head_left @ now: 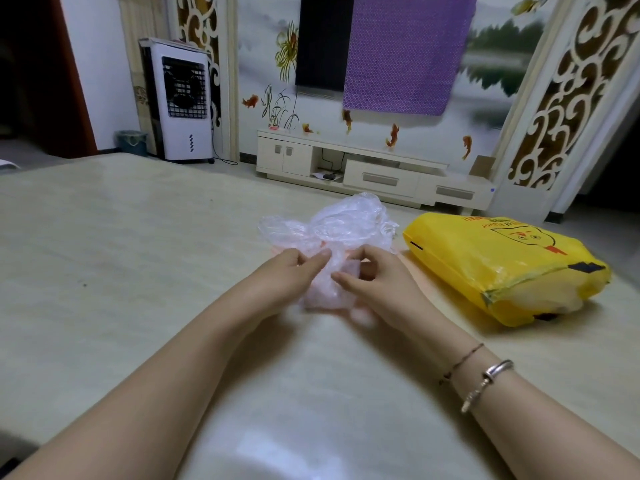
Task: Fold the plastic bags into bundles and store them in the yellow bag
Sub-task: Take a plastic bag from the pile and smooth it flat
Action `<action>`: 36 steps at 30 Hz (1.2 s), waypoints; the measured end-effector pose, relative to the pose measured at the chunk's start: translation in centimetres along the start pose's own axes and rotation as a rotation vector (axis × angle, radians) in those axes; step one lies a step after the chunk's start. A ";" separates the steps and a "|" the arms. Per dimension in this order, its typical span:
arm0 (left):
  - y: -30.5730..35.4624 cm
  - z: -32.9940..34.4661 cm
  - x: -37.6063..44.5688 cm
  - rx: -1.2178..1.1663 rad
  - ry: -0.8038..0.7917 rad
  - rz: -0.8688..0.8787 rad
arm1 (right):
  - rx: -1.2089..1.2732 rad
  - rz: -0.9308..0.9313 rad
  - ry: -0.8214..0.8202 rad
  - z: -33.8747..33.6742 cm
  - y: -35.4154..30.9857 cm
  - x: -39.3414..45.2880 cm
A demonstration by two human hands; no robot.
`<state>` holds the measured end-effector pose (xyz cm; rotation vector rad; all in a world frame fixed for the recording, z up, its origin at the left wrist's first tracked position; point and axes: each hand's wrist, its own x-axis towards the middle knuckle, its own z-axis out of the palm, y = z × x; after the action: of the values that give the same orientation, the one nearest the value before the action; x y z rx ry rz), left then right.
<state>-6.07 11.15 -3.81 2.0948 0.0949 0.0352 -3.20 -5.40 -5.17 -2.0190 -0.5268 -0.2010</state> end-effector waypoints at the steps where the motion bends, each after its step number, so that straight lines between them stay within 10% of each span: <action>1: -0.1 0.1 0.0 0.020 -0.004 -0.008 | -0.033 0.027 0.029 0.3 0.2 0.3; 9: -0.5 0.1 0.6 0.044 0.017 -0.077 | 0.097 -0.061 0.166 -1.2 -1.0 -0.3; 18: -0.6 -0.3 0.4 -0.056 -0.019 -0.097 | -0.467 -0.261 -0.257 -0.3 -0.4 -2.3; 36: 0.3 -1.4 -1.3 -0.029 -0.164 0.110 | 0.130 0.081 -0.137 -0.8 -1.5 -1.3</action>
<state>-7.48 12.06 -2.82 2.0633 -0.1198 -0.0685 -4.97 -5.88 -4.01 -1.9312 -0.5290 0.0211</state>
